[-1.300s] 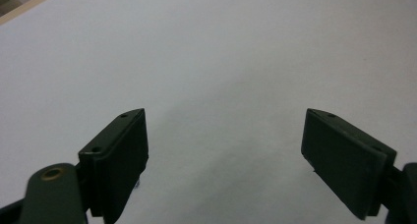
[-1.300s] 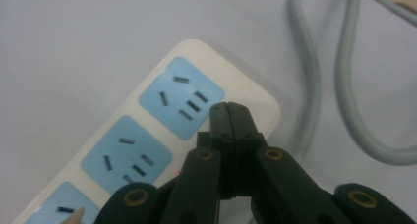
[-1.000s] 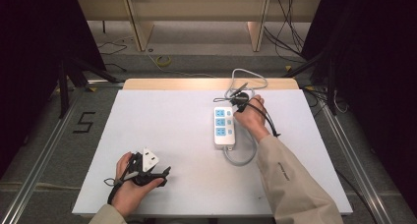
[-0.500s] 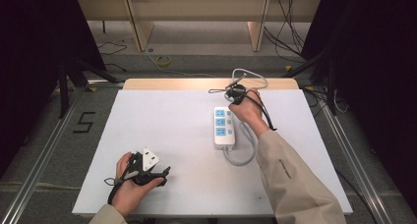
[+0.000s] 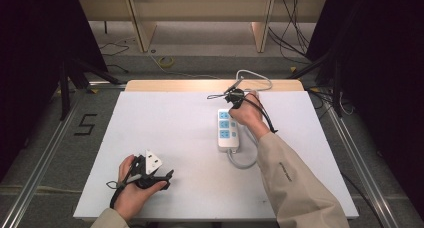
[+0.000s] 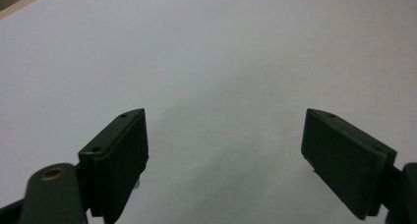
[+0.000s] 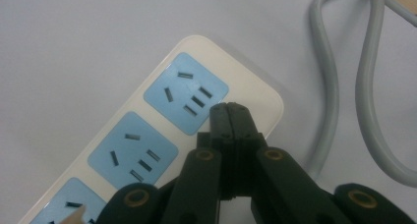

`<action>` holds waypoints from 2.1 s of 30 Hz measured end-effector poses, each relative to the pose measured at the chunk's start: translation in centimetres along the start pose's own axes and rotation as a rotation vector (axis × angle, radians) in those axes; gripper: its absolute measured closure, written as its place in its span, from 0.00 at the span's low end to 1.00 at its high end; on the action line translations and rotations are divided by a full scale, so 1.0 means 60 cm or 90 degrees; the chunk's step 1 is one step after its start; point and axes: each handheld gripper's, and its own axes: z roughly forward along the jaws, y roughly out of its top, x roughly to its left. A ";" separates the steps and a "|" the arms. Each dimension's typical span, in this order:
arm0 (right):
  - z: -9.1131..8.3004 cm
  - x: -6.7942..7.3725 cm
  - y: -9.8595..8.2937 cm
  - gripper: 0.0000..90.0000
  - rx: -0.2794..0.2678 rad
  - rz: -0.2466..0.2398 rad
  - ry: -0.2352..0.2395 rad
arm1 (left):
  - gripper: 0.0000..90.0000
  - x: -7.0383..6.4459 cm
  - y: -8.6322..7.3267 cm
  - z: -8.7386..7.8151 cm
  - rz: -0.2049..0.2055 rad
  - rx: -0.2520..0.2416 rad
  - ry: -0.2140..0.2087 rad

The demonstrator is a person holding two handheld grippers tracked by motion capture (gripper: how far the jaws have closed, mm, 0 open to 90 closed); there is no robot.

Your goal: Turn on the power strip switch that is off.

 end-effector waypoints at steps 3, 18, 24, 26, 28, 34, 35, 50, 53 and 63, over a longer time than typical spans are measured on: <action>0.000 0.000 0.000 1.00 0.000 0.001 0.000 | 0.20 0.001 0.000 -0.001 0.003 0.002 0.000; 0.004 -0.005 0.002 1.00 -0.013 0.009 -0.006 | 0.20 0.000 0.000 -0.001 0.003 0.003 -0.002; 0.006 -0.004 0.002 1.00 -0.012 0.011 -0.009 | 0.20 0.000 0.000 -0.001 0.002 0.001 -0.002; 0.006 -0.004 0.001 1.00 -0.014 0.010 -0.010 | 0.20 0.000 0.000 0.000 0.001 0.001 -0.001; 0.005 -0.004 0.000 1.00 -0.017 0.013 -0.009 | 0.20 0.000 -0.001 0.000 0.001 0.001 -0.001; 0.005 -0.004 0.000 1.00 -0.019 0.006 -0.011 | 0.20 0.001 -0.001 -0.001 -0.001 0.002 0.000; 0.004 -0.005 -0.002 1.00 -0.021 0.008 -0.007 | 0.20 0.001 -0.001 -0.001 -0.001 0.003 0.000; -0.011 -0.014 -0.007 1.00 -0.043 0.018 -0.010 | 0.20 0.001 -0.001 -0.001 -0.002 0.003 0.001; -0.017 -0.017 -0.009 1.00 -0.044 0.010 -0.004 | 0.20 0.001 -0.001 0.000 -0.003 0.003 0.001; -0.032 -0.026 -0.026 0.98 -0.047 0.001 0.004 | 0.20 0.002 -0.002 0.000 -0.007 0.007 0.001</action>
